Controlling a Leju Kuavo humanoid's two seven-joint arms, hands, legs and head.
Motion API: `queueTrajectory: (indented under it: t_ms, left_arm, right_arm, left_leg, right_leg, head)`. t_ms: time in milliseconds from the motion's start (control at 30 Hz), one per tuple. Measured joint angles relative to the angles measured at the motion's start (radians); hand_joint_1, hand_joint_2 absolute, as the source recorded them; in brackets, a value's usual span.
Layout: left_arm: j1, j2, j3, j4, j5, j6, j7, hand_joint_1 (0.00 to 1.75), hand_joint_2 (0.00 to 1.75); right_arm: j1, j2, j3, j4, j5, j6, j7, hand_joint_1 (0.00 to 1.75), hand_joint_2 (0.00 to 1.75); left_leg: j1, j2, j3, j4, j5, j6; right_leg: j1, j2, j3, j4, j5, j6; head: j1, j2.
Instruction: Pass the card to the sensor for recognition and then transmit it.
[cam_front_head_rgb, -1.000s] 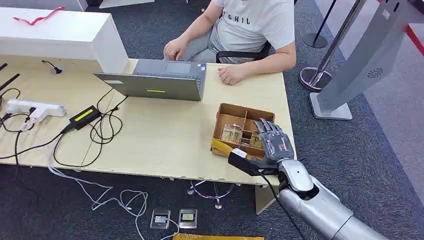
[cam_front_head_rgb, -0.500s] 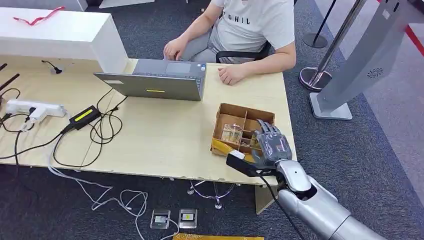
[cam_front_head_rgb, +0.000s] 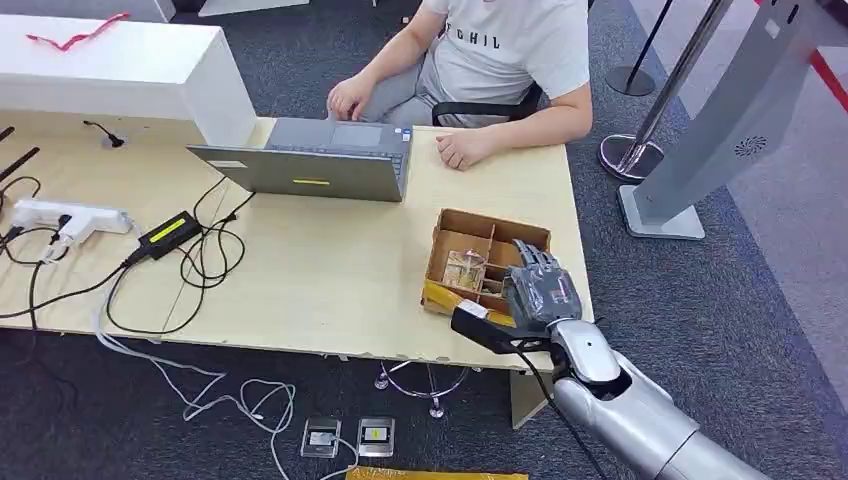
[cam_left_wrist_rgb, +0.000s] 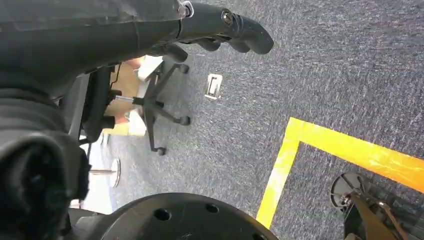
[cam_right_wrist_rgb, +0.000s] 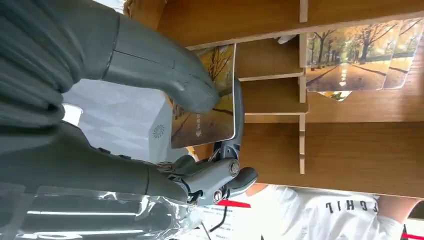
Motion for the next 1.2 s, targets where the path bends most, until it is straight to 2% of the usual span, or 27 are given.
queueTrajectory:
  t_ms: [167,333,533,700,800,1000,1200]
  left_arm:
    - [0.0,0.0,0.0,0.0,0.0,-0.001,0.0,0.0,0.0]
    - [0.0,0.0,0.0,0.0,-0.003,-0.003,-0.001,0.0,0.0]
    - [0.0,0.0,0.0,0.0,-0.005,-0.003,-0.001,0.0,0.0]
    - [0.0,0.0,0.0,0.0,-0.012,-0.003,-0.002,0.0,0.0]
    - [0.0,0.0,0.0,0.0,-0.026,-0.003,-0.003,0.0,0.0]
    - [0.0,0.0,0.0,0.0,-0.047,-0.005,-0.003,0.0,0.0]
    - [0.0,0.002,0.0,0.0,-0.054,-0.042,-0.003,0.0,0.0]
  right_arm:
    - [0.0,0.0,0.0,0.0,0.003,-0.005,0.0,1.75,1.75]
    - [-0.01,0.0,-0.004,-0.017,0.039,-0.055,0.01,1.75,1.75]
    - [-0.022,0.0,-0.018,-0.043,0.047,-0.056,0.017,1.75,1.75]
    - [-0.033,0.0,-0.029,-0.07,0.106,-0.131,0.021,1.75,1.75]
    - [-0.083,0.001,-0.05,-0.116,0.146,-0.161,0.035,1.75,1.75]
    - [-0.227,0.057,-0.059,-0.145,0.197,-0.137,0.031,1.75,1.75]
    - [-0.261,0.11,-0.055,-0.137,0.193,-0.158,0.008,1.75,1.75]
  left_leg:
    - [0.0,0.0,0.0,0.0,0.0,0.0]
    - [0.0,0.0,0.0,0.0,0.0,0.0]
    - [0.0,0.0,0.0,0.0,0.0,0.0]
    - [0.0,0.0,0.0,0.0,0.0,0.0]
    - [0.0,0.0,0.0,0.0,0.0,0.0]
    - [0.0,0.0,0.0,0.0,0.0,-0.001]
    - [0.001,0.0,-0.001,0.0,0.0,-0.001]
  right_leg:
    - [0.0,0.0,0.0,0.0,0.0,0.0]
    - [0.0,0.0,0.0,0.0,0.0,0.0]
    - [0.0,0.0,0.0,0.0,0.0,0.0]
    - [0.0,0.0,0.0,0.0,0.0,0.0]
    - [0.0,0.0,0.0,0.001,0.0,0.0]
    - [0.0,0.001,-0.001,0.002,0.0,0.0]
    - [0.001,0.0,-0.001,0.002,0.0,-0.001]
  head:
    - [0.0,0.0]
    - [0.0,0.0]
    - [0.0,0.0]
    - [0.0,0.0]
    - [0.0,0.0]
    - [0.0,0.0]
    - [0.0,0.0]
